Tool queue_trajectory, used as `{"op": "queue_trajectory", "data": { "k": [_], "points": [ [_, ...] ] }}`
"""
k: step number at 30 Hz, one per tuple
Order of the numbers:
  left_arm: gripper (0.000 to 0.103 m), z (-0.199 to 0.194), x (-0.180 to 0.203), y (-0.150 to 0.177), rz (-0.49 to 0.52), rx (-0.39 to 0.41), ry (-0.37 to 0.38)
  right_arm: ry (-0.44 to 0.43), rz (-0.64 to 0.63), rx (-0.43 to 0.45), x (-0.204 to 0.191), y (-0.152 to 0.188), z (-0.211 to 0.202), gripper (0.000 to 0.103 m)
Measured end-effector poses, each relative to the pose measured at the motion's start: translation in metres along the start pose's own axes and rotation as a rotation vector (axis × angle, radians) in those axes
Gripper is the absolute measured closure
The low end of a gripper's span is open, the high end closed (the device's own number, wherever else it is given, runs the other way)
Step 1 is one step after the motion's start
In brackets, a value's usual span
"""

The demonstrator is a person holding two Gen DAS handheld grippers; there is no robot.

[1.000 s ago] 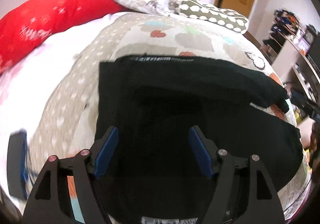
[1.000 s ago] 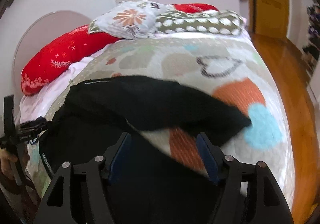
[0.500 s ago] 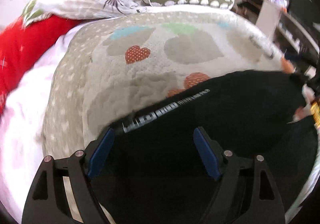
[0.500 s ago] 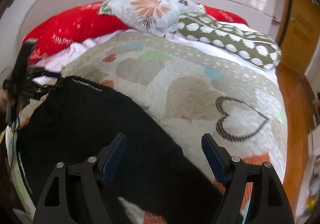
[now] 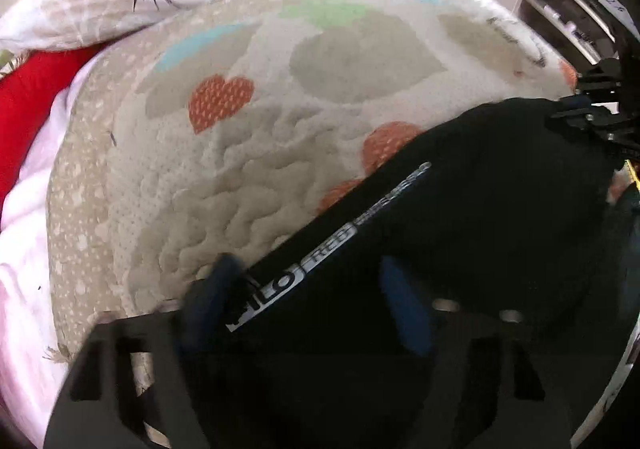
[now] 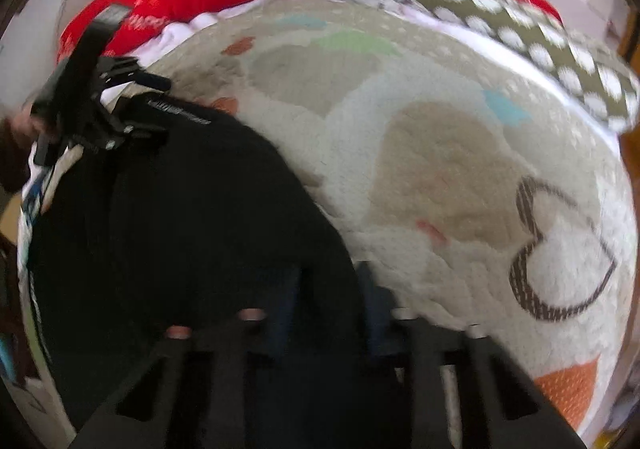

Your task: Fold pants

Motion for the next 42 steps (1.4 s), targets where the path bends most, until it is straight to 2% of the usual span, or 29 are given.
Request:
{"op": "queue_trajectory", "data": {
  "k": [1, 2, 3, 4, 5, 10, 12, 16, 20, 21, 22, 24, 25, 26, 29, 31, 35, 39, 42],
  "points": [
    [0.055, -0.003, 0.001, 0.000, -0.003, 0.013, -0.002, 0.033, -0.010, 0.013, -0.002, -0.002, -0.004, 0.097],
    [0.076, -0.007, 0.002, 0.000, -0.013, 0.023, -0.001, 0.053, -0.013, 0.034, -0.003, -0.005, -0.010, 0.099],
    [0.092, -0.013, 0.007, 0.000, -0.024, 0.040, 0.035, 0.073, -0.017, 0.057, -0.004, -0.008, -0.017, 0.100],
    [0.098, -0.019, 0.008, 0.001, -0.028, 0.055, 0.029, 0.104, -0.031, 0.089, -0.005, -0.012, -0.026, 0.100],
    [0.099, -0.029, 0.011, -0.001, -0.020, 0.088, -0.024, 0.127, -0.044, 0.119, -0.007, -0.017, -0.035, 0.100],
    [0.103, -0.072, 0.015, -0.005, -0.106, 0.170, -0.069, 0.222, -0.085, 0.292, -0.027, -0.031, -0.099, 0.100],
    [0.103, -0.096, 0.017, 0.005, -0.143, 0.204, -0.124, 0.264, -0.125, 0.350, -0.044, -0.026, -0.124, 0.100],
    [0.103, -0.137, 0.030, 0.048, -0.194, 0.266, -0.103, 0.331, -0.254, 0.413, -0.091, 0.014, -0.166, 0.100],
    [0.103, -0.145, 0.043, 0.075, -0.201, 0.248, -0.064, 0.308, -0.304, 0.361, -0.130, 0.074, -0.167, 0.100],
    [0.102, -0.145, 0.047, 0.077, -0.195, 0.239, -0.044, 0.291, -0.296, 0.347, -0.138, 0.087, -0.164, 0.100],
    [0.095, -0.146, 0.052, 0.080, -0.183, 0.227, -0.025, 0.262, -0.275, 0.336, -0.145, 0.099, -0.161, 0.100],
    [0.063, -0.145, 0.060, 0.078, -0.149, 0.228, -0.051, 0.219, -0.240, 0.318, -0.157, 0.120, -0.154, 0.100],
    [0.035, -0.143, 0.062, 0.077, -0.146, 0.222, -0.049, 0.202, -0.228, 0.308, -0.162, 0.127, -0.151, 0.100],
    [0.030, -0.141, 0.064, 0.075, -0.157, 0.221, -0.040, 0.190, -0.219, 0.298, -0.166, 0.133, -0.148, 0.100],
    [0.030, -0.135, 0.067, 0.071, -0.190, 0.201, -0.014, 0.138, -0.194, 0.255, -0.176, 0.154, -0.138, 0.100],
    [0.030, -0.129, 0.062, 0.067, -0.226, 0.185, -0.023, 0.142, -0.218, 0.222, -0.182, 0.163, -0.131, 0.100],
    [0.029, -0.103, 0.044, 0.055, -0.396, 0.084, 0.048, 0.115, -0.233, 0.205, -0.193, 0.170, -0.122, 0.100],
    [0.029, -0.078, 0.035, 0.041, -0.535, -0.004, 0.082, 0.083, -0.207, 0.206, -0.194, 0.174, -0.116, 0.100],
    [0.029, -0.062, 0.034, 0.029, -0.569, -0.047, 0.048, 0.068, -0.199, 0.210, -0.190, 0.173, -0.116, 0.100]
  ]
}}
Point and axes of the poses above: each gripper's, at about its wrist camera, not at the fingertips, and z roughly the way its jaws point, x to its right, y to its underside, the point moved 6 cm from there along z, roughly the way its jaws point
